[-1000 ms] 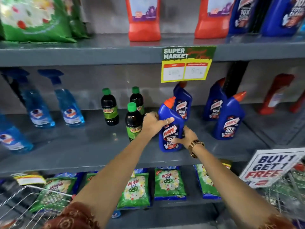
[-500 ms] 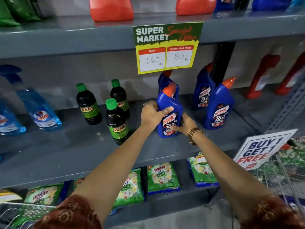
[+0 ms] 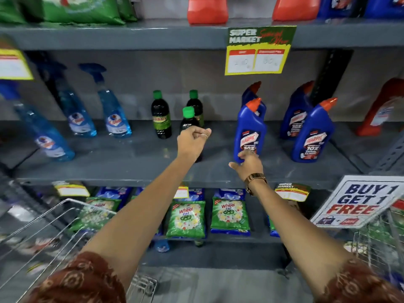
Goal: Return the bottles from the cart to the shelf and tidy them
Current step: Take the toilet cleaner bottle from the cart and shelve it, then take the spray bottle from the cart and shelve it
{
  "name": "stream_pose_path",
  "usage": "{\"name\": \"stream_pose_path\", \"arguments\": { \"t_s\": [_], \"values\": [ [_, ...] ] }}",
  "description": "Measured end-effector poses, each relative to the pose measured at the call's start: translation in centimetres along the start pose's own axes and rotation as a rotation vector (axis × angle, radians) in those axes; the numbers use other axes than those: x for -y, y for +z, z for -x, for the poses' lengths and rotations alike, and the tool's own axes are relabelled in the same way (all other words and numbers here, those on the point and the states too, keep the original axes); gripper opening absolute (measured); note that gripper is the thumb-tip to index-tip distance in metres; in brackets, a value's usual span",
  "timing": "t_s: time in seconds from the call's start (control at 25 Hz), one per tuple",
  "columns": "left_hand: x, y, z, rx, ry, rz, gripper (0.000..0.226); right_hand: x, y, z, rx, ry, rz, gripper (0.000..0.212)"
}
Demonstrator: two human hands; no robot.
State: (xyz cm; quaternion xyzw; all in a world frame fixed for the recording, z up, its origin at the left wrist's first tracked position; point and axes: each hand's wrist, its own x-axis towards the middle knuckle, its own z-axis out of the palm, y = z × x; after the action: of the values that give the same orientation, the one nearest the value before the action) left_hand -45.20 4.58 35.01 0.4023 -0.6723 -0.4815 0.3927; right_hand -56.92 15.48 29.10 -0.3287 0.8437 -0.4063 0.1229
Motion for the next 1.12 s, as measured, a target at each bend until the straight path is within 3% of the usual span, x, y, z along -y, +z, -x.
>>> {"name": "stream_pose_path", "arguments": {
  "t_s": [0.12, 0.4, 0.6, 0.68, 0.84, 1.12],
  "values": [
    [1.9, -6.1, 2.3, -0.118, -0.03, -0.039, 0.009, 2.2, 3.2, 3.2, 0.133, -0.103, 0.026, 0.039],
    [8.9, -20.6, 7.4, -0.345, -0.19, -0.104, 0.037, 8.7, 13.5, 10.7, 0.466, -0.387, 0.116, 0.032],
    [15.6, -30.9, 10.7, -0.478, -0.397, -0.156, 0.021, 14.1, 22.9, 15.4, 0.669, -0.579, 0.185, 0.023],
    [18.9, -34.5, 11.8, -0.516, -0.494, -0.133, 0.026, 15.8, 27.0, 17.2, 0.778, -0.595, 0.213, 0.021],
    [26.5, -40.3, 14.7, -0.496, -0.712, -0.091, 0.011, 17.1, 36.3, 21.1, 1.045, -0.581, 0.315, 0.026],
    [38.5, -43.7, 19.7, -0.427, -1.075, -0.091, 0.012, 12.0, 49.5, 26.6, 1.458, -0.449, 0.734, 0.031]
  ]
}}
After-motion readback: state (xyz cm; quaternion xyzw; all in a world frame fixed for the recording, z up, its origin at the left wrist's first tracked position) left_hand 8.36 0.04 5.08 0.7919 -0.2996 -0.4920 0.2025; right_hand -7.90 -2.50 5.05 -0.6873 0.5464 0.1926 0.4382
